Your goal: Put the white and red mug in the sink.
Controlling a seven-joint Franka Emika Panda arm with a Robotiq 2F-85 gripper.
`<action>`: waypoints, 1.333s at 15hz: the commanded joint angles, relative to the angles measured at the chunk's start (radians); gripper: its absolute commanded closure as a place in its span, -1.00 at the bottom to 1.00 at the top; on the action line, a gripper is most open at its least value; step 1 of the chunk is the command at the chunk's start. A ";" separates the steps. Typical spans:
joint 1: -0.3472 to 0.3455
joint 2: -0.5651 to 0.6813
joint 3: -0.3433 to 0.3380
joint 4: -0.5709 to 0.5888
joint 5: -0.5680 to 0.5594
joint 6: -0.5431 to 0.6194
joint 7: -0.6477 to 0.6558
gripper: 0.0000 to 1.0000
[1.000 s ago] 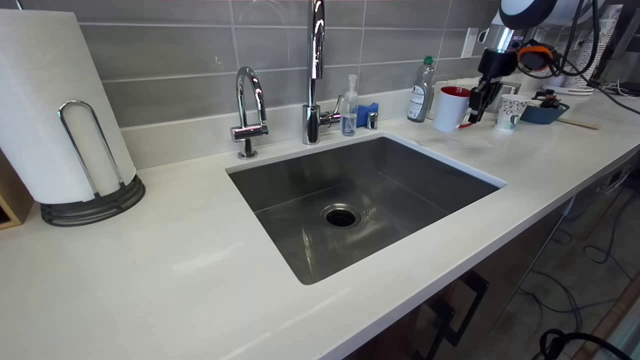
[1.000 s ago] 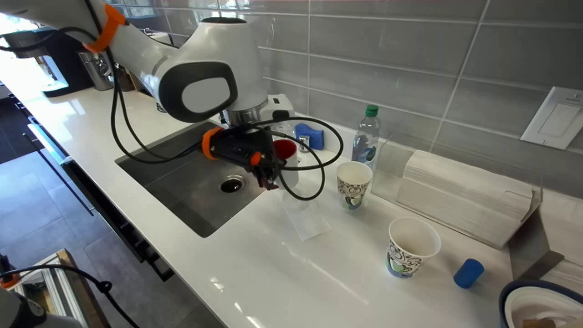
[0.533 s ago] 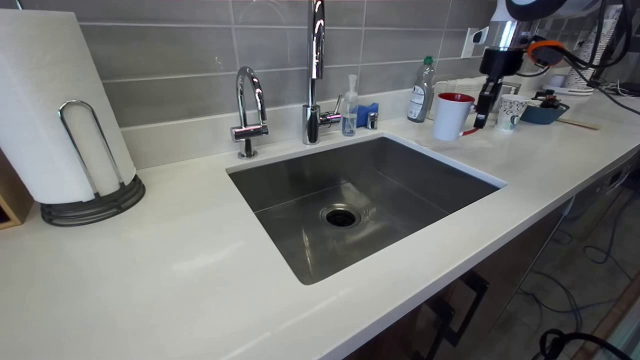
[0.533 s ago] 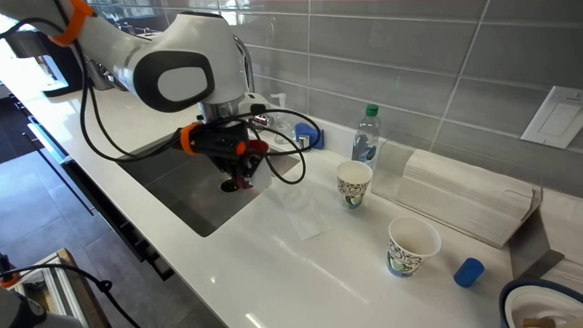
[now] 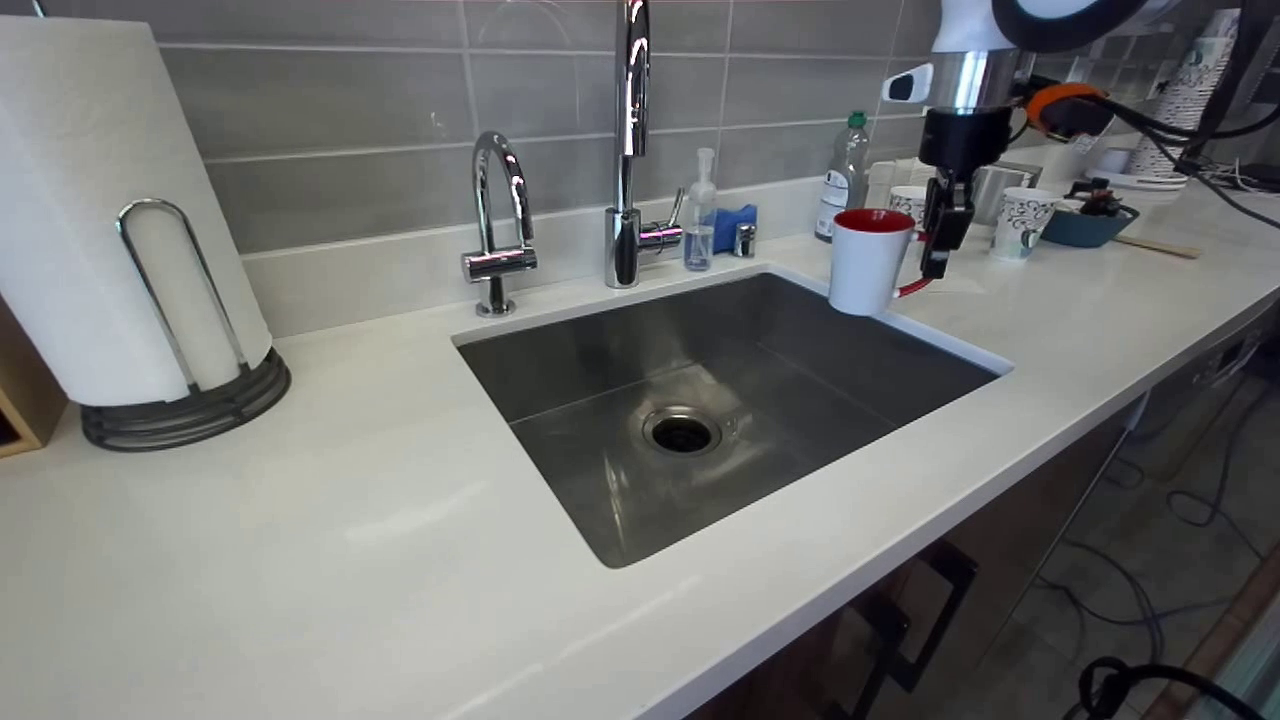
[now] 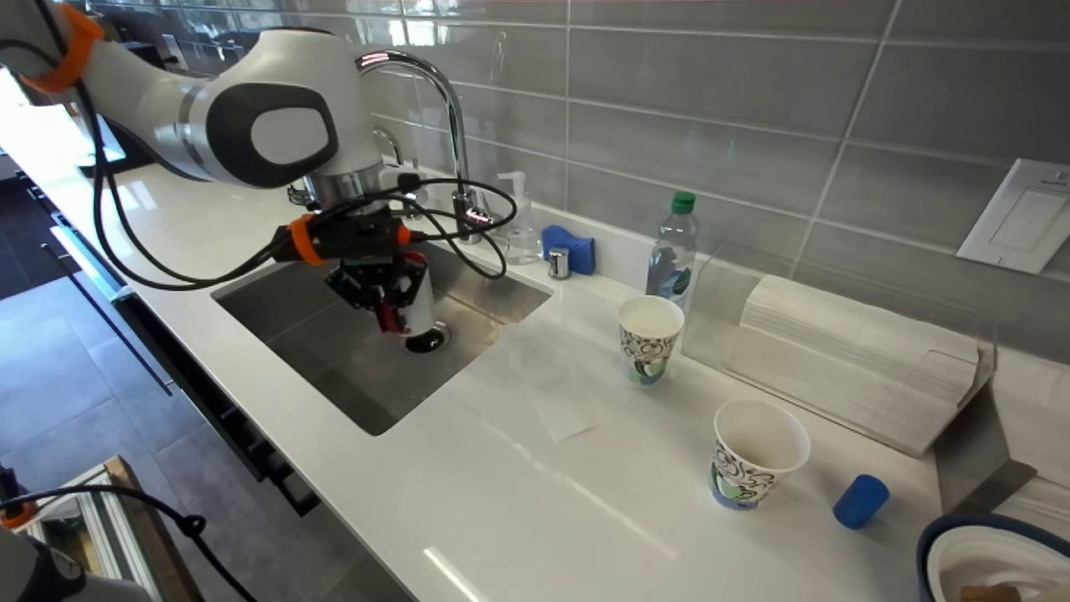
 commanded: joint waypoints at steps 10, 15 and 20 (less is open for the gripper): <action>0.063 0.179 0.064 0.129 0.023 -0.021 -0.102 0.90; 0.111 0.410 0.156 0.358 -0.073 -0.050 -0.163 0.90; 0.098 0.597 0.173 0.503 -0.143 0.015 -0.293 0.90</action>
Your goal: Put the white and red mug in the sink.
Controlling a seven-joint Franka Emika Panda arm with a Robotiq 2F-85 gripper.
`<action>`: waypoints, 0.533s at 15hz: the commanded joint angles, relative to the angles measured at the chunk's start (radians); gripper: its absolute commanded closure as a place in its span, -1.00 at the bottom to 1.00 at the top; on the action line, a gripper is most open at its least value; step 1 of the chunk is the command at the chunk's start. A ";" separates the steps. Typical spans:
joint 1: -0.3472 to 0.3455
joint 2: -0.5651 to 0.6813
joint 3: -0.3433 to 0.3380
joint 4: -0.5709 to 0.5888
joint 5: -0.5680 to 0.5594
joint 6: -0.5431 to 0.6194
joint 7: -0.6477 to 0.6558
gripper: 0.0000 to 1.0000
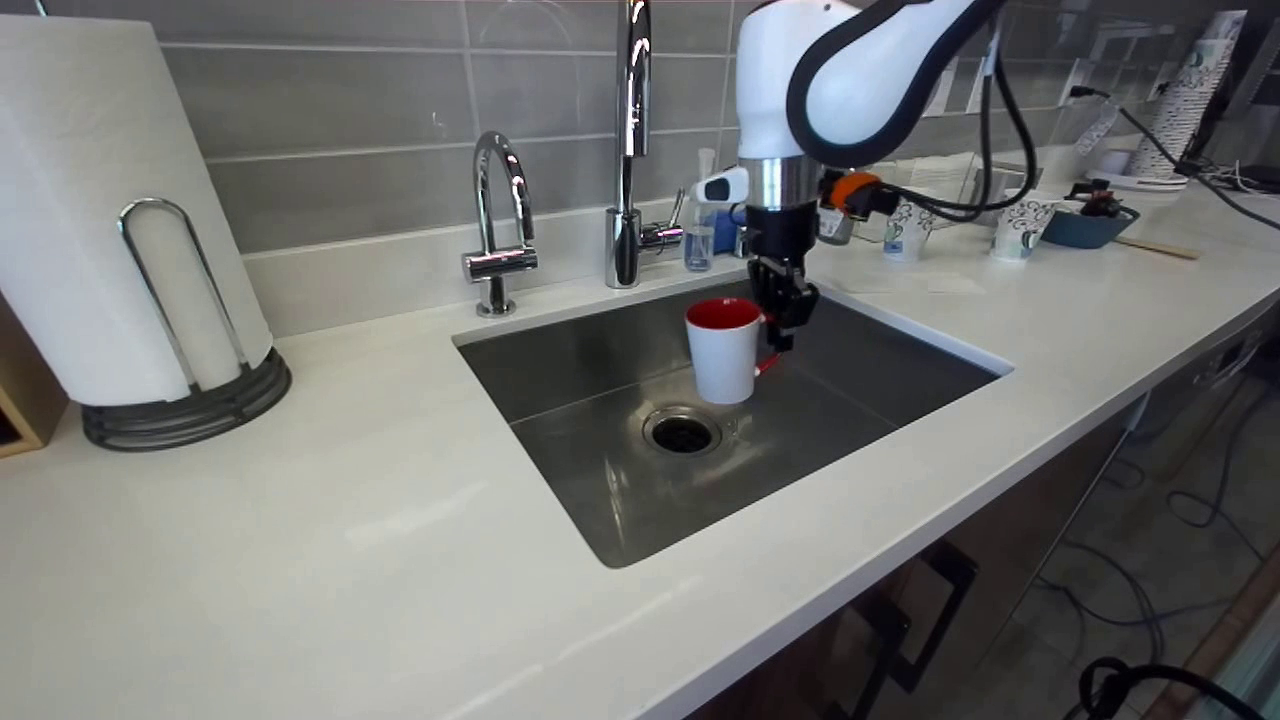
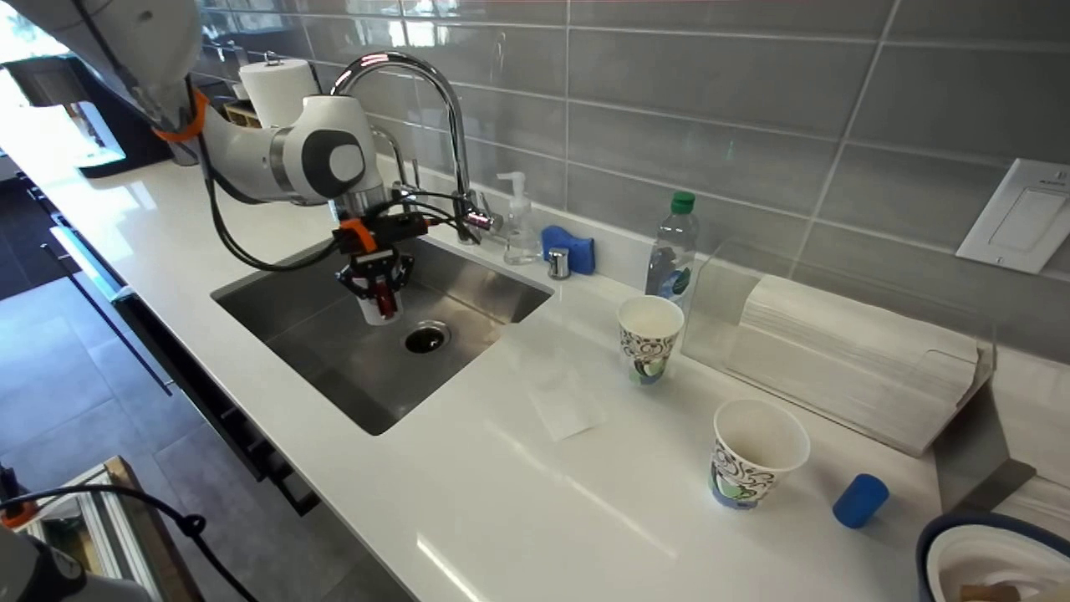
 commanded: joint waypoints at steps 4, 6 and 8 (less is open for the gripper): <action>-0.055 0.214 0.023 0.145 -0.042 0.146 -0.208 0.90; -0.064 0.259 0.034 0.174 -0.024 0.195 -0.234 0.90; -0.066 0.297 0.048 0.208 -0.016 0.228 -0.247 0.90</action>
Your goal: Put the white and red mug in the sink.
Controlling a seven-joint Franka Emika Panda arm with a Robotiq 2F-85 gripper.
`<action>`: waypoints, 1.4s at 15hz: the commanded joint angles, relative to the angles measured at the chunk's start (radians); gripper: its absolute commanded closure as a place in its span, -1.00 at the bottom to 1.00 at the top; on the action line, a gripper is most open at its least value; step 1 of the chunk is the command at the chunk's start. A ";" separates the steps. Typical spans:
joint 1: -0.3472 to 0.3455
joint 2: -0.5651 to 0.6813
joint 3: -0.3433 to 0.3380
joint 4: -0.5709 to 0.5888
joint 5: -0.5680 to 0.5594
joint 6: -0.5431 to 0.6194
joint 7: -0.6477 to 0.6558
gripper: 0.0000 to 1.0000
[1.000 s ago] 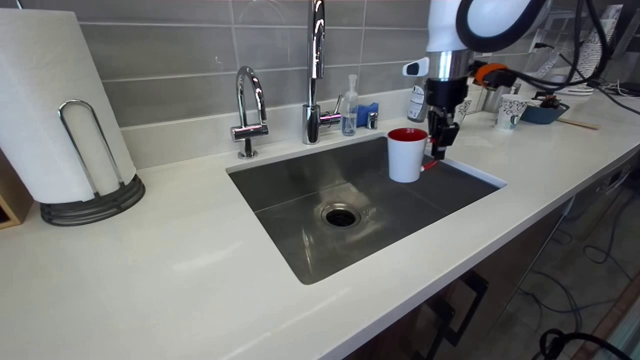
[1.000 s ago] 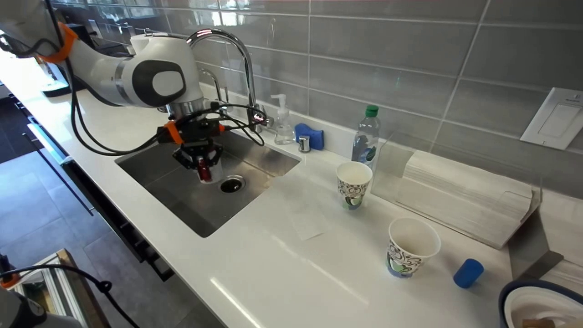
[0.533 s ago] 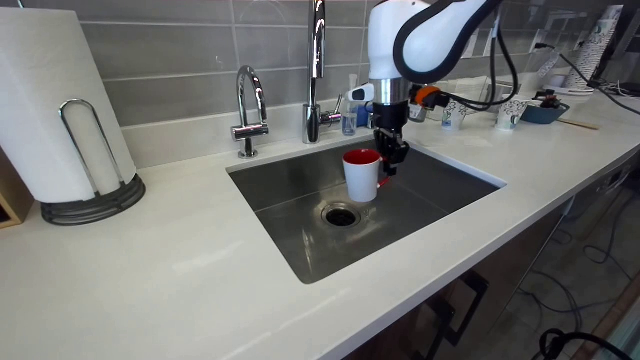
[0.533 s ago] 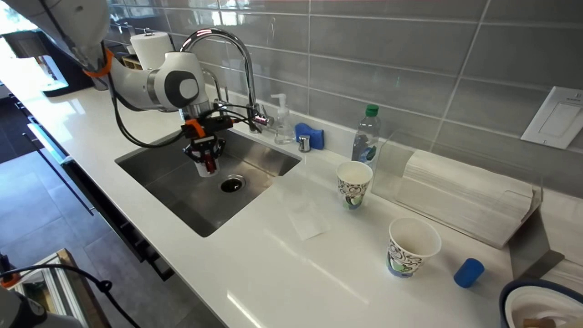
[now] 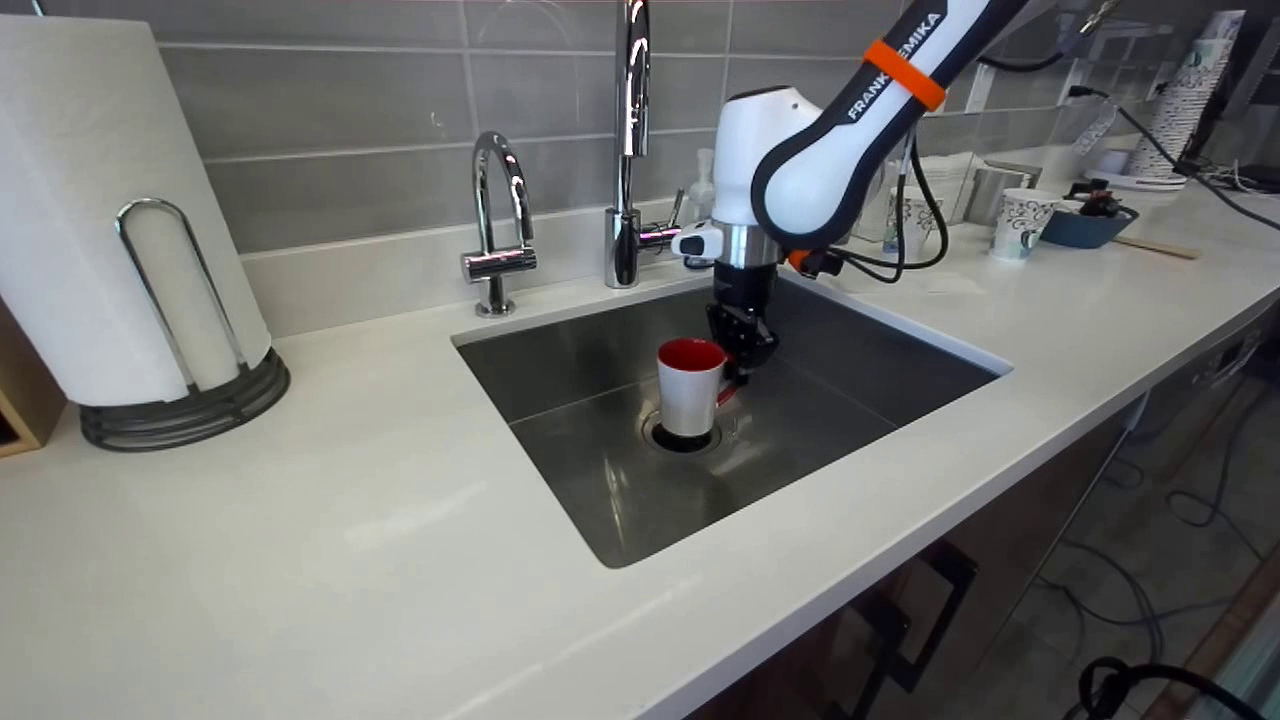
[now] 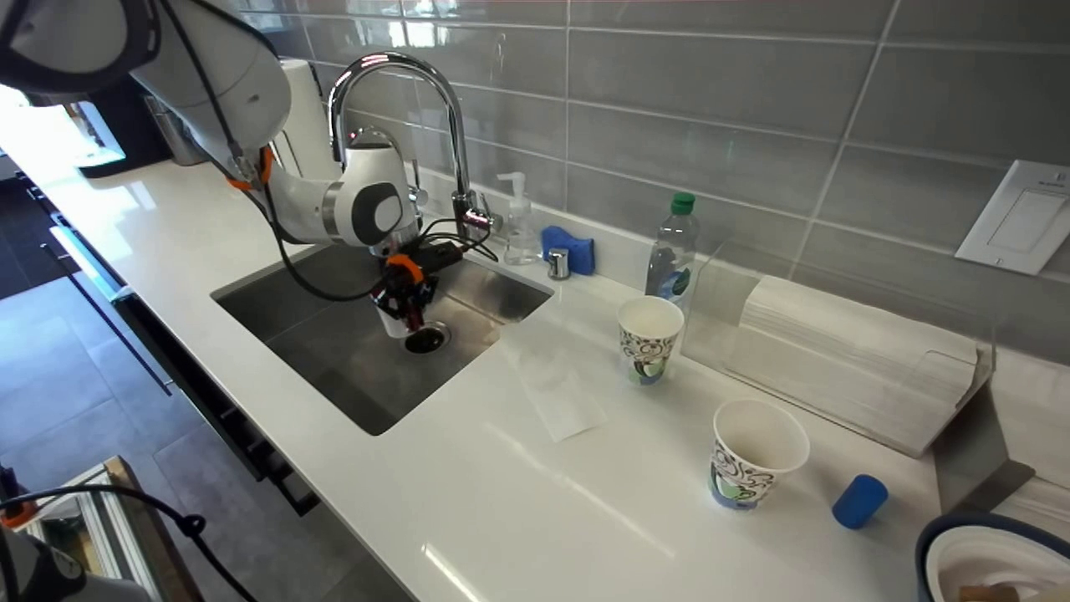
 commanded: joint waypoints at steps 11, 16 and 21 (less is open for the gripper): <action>-0.014 0.172 0.103 0.175 0.022 0.025 -0.057 0.90; -0.004 0.201 0.112 0.202 0.022 0.025 -0.046 0.90; -0.004 0.201 0.111 0.210 0.017 0.030 -0.044 -0.17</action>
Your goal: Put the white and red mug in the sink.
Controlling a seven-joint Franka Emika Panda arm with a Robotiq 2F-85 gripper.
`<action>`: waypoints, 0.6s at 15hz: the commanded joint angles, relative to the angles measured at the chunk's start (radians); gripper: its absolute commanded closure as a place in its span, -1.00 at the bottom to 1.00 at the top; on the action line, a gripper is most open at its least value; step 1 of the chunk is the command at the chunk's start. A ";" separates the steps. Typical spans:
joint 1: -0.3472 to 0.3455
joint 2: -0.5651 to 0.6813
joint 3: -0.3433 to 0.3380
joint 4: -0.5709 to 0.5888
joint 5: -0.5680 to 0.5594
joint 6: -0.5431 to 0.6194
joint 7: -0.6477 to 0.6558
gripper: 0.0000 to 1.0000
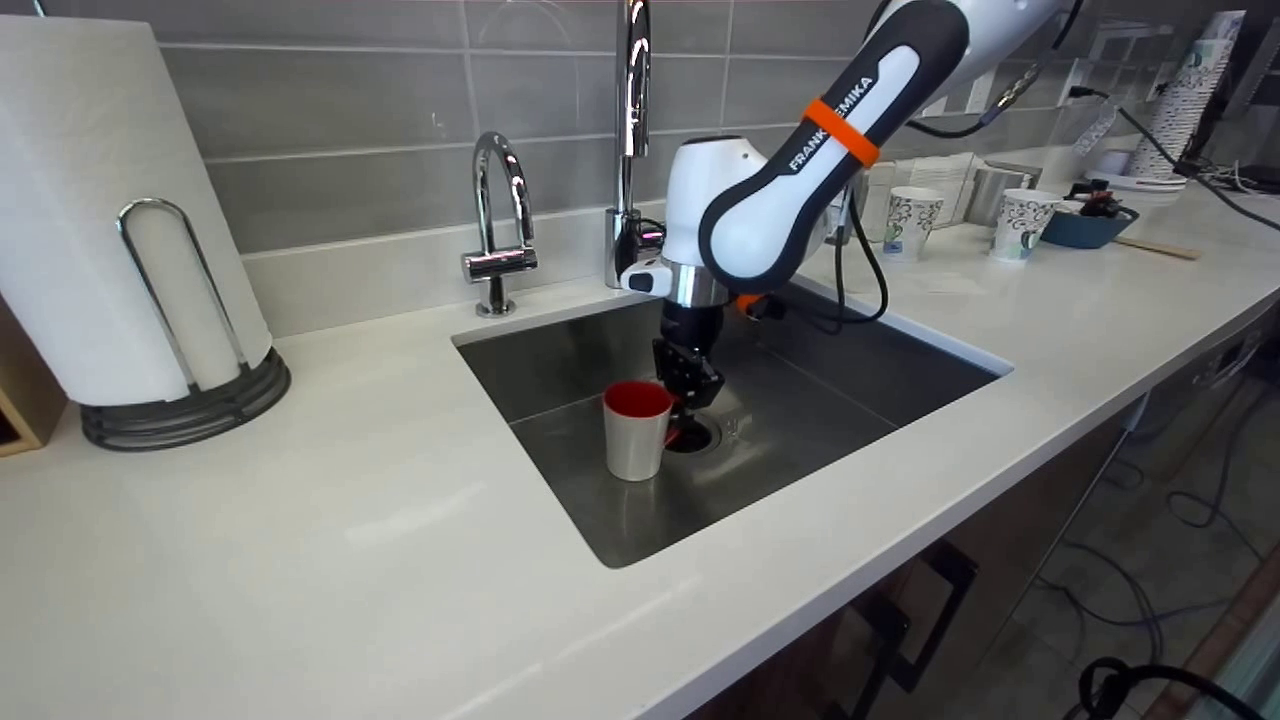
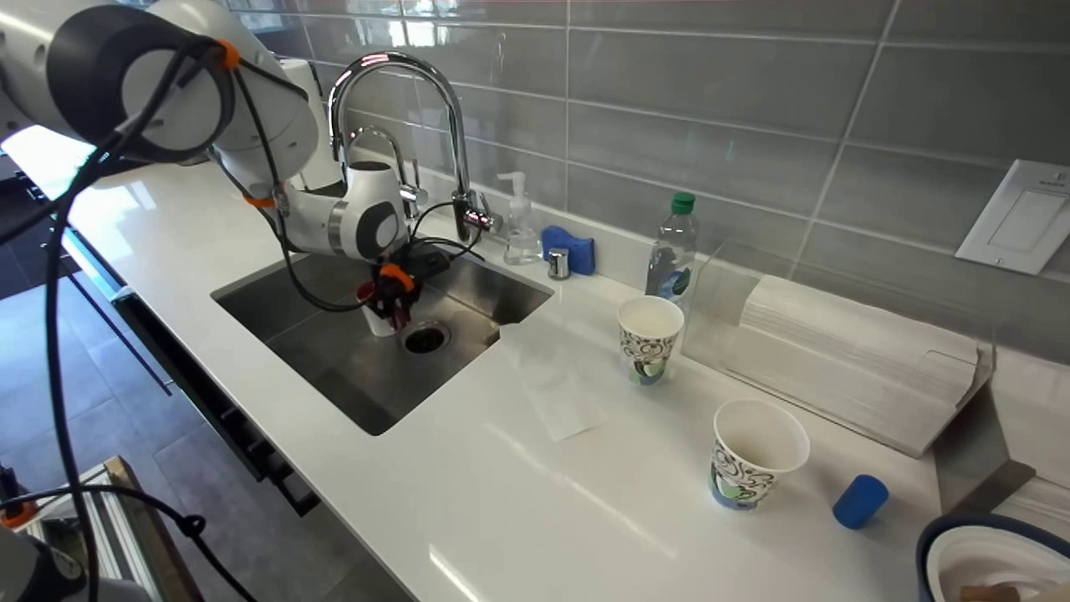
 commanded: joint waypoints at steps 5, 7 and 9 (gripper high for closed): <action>0.005 -0.060 -0.005 0.007 0.024 -0.030 0.029 -0.86; 0.001 -0.110 -0.008 -0.032 0.047 -0.039 0.094 -1.00; -0.015 -0.157 0.007 -0.066 0.084 -0.074 0.133 -1.00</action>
